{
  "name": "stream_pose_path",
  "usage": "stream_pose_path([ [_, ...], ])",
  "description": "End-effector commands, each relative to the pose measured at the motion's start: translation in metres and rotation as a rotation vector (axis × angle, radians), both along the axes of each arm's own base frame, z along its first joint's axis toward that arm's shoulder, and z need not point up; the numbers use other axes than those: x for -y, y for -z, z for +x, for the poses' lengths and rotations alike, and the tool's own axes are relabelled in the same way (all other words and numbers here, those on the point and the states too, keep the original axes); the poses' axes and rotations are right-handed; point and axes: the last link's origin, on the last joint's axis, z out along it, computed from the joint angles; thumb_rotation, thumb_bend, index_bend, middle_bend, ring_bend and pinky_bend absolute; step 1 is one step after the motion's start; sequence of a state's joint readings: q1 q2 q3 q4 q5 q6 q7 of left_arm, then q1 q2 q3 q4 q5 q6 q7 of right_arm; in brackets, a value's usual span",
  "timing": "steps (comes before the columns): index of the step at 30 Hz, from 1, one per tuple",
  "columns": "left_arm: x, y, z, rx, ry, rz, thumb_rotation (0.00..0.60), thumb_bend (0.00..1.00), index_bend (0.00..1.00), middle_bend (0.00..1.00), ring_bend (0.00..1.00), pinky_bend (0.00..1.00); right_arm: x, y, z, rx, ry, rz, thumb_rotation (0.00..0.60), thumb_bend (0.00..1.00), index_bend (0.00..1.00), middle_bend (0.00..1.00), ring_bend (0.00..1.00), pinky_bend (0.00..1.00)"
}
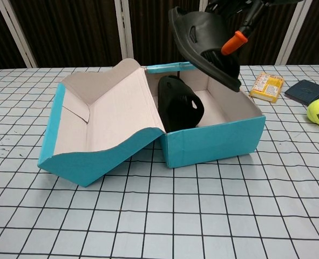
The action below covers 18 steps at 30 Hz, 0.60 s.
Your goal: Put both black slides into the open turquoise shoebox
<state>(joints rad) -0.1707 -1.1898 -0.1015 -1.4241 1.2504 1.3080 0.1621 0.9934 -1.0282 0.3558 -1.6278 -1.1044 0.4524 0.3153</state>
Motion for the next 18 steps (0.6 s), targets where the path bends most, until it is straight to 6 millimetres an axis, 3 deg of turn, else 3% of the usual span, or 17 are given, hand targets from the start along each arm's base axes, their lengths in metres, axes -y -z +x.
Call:
stream_pose_path([
  [1, 0.0, -0.001, 0.0, 0.0, -0.001, 0.003, 0.6, 0.28, 0.1, 0.0, 0.0, 0.09, 0.005, 0.014, 0.004, 0.009, 0.004, 0.026, 0.6, 0.19, 0.52, 0.5, 0.21, 0.0],
  [9, -0.001, -0.001, -0.002, -0.009, -0.01, 0.008, 0.6, 0.28, 0.11, 0.0, 0.0, 0.09, 0.02, 0.041, -0.004, 0.009, 0.031, 0.048, 0.6, 0.19, 0.52, 0.5, 0.21, 0.0],
  [18, -0.002, -0.001, -0.003, -0.019, -0.02, 0.012, 0.6, 0.28, 0.1, 0.0, 0.0, 0.09, 0.03, 0.054, -0.019, -0.013, 0.059, 0.055, 0.6, 0.19, 0.52, 0.5, 0.21, 0.0],
])
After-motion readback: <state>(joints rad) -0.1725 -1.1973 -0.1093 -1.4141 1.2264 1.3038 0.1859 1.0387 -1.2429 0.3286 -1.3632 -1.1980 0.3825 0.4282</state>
